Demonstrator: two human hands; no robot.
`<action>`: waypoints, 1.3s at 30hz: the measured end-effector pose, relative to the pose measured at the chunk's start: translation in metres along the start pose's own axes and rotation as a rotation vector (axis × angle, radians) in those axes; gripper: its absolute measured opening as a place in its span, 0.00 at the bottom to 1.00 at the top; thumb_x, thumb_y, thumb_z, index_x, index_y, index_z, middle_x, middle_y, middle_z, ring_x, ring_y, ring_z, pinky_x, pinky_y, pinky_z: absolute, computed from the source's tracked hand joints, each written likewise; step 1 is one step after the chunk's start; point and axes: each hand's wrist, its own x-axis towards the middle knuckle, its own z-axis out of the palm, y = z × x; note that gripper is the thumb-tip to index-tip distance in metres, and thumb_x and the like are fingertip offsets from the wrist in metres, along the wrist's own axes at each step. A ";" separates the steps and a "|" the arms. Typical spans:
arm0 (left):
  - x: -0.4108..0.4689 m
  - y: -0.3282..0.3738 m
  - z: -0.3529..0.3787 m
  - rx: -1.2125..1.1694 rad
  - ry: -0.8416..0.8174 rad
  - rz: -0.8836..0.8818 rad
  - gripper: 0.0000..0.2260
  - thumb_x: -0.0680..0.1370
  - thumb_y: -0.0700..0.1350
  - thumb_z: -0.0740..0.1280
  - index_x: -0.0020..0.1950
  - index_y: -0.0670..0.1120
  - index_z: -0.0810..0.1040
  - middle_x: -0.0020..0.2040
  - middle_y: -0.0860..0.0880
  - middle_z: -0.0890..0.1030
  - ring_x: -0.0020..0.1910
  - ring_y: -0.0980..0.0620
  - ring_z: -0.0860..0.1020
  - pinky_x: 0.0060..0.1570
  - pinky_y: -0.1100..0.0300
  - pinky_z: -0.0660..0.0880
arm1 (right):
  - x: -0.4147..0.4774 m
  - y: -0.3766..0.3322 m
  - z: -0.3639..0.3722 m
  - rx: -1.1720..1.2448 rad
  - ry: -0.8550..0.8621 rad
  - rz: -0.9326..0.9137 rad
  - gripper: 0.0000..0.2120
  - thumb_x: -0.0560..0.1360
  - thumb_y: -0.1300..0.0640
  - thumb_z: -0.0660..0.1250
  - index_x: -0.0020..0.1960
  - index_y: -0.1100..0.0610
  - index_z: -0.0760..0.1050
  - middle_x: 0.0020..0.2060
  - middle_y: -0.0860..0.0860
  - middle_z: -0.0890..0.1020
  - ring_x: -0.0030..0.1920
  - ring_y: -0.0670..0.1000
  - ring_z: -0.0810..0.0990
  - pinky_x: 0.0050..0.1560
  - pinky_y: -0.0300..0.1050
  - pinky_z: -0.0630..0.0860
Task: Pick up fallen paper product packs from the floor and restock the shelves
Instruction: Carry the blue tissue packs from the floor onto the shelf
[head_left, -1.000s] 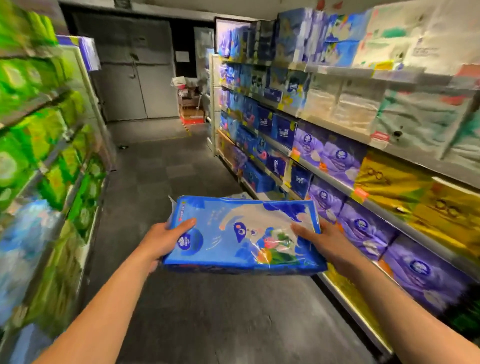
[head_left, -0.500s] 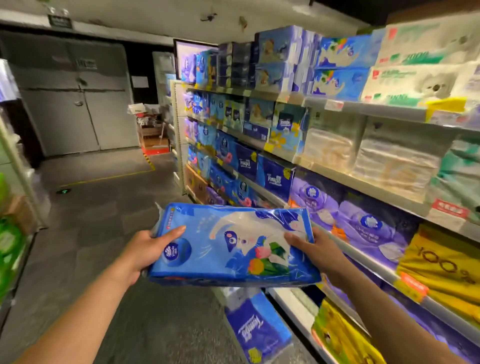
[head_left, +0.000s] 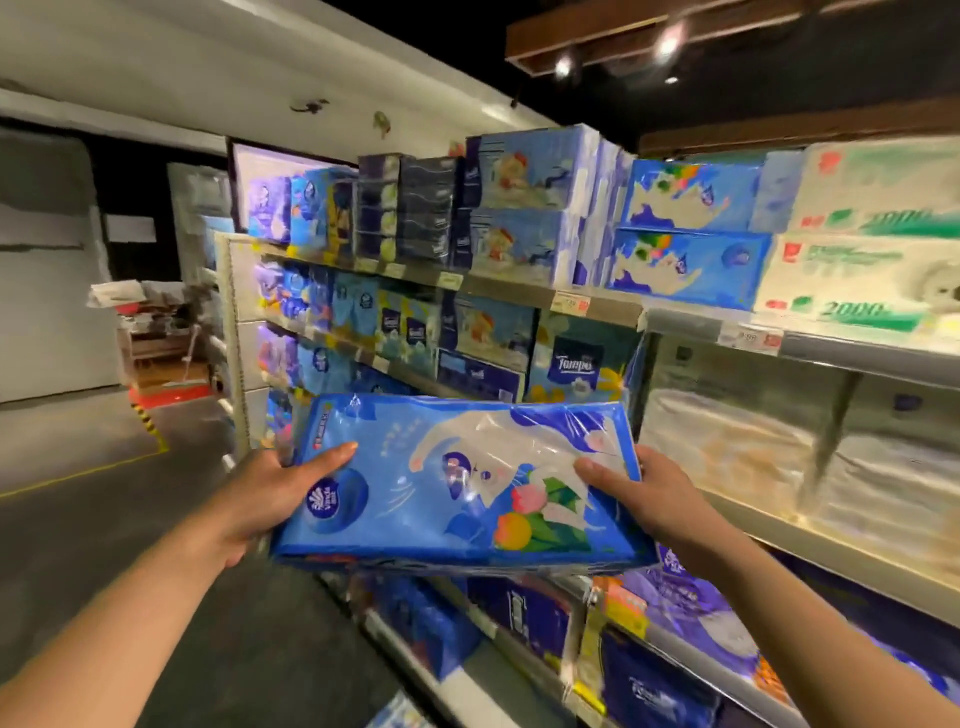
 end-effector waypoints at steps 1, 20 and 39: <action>0.031 0.004 -0.006 -0.004 -0.038 0.030 0.24 0.70 0.58 0.77 0.57 0.41 0.83 0.43 0.44 0.88 0.41 0.46 0.87 0.38 0.56 0.83 | 0.017 -0.002 0.006 -0.005 0.046 -0.003 0.11 0.77 0.50 0.72 0.53 0.57 0.81 0.41 0.49 0.88 0.41 0.51 0.88 0.44 0.48 0.84; 0.335 0.192 0.162 -0.156 -0.348 0.521 0.34 0.56 0.61 0.81 0.56 0.44 0.85 0.51 0.49 0.87 0.49 0.51 0.85 0.50 0.55 0.82 | 0.167 -0.105 -0.150 -0.260 0.667 -0.133 0.27 0.63 0.41 0.83 0.52 0.58 0.82 0.45 0.54 0.88 0.44 0.52 0.87 0.41 0.47 0.79; 0.464 0.254 0.370 0.477 -0.141 0.820 0.62 0.64 0.57 0.83 0.83 0.50 0.42 0.81 0.38 0.56 0.78 0.38 0.61 0.70 0.43 0.66 | 0.354 -0.042 -0.282 -0.375 0.740 -0.070 0.07 0.74 0.58 0.77 0.48 0.53 0.79 0.38 0.48 0.81 0.36 0.46 0.80 0.35 0.41 0.76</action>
